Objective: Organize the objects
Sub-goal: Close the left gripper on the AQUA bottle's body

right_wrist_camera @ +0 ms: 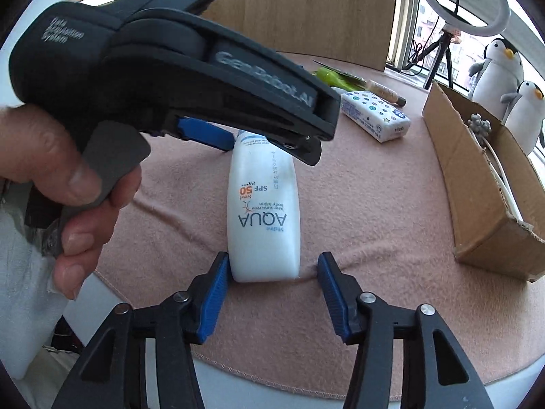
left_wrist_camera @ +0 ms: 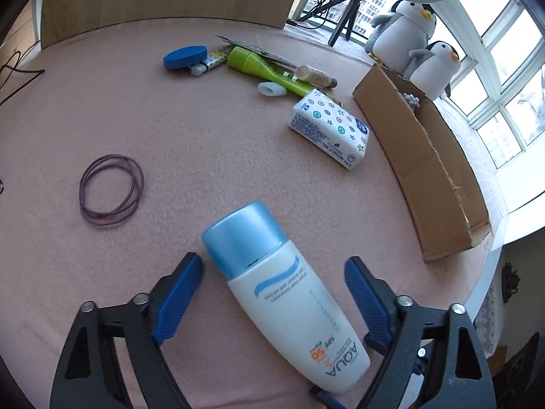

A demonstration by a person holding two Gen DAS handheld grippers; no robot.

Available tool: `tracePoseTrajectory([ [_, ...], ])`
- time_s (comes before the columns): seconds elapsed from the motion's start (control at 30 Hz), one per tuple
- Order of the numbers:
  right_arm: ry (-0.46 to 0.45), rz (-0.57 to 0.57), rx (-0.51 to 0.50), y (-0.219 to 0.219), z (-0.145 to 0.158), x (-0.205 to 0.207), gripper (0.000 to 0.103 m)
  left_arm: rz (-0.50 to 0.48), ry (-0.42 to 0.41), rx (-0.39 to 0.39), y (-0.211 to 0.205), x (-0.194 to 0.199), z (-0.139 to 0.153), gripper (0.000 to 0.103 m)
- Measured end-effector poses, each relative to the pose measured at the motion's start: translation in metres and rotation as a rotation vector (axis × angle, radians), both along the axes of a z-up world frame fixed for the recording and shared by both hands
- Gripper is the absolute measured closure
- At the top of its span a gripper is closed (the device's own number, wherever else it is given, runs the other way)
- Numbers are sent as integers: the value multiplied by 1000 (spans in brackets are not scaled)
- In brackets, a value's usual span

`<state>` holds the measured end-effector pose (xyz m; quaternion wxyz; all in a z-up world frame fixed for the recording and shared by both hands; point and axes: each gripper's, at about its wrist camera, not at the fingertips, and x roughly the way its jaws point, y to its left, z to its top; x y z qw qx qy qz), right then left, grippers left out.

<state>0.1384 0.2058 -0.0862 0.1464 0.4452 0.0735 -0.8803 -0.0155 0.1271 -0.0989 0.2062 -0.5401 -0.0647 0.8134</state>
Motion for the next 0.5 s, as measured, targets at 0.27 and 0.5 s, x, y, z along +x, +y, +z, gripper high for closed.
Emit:
tracePoseTrajectory([
  [0.27,15,19,-1,-5,0,-3,69,6,12,27,-3,-2,3,47],
  [0.5,69,40,-6,-10,22,-2,99,-1,62,41,-3,-1,25,56],
])
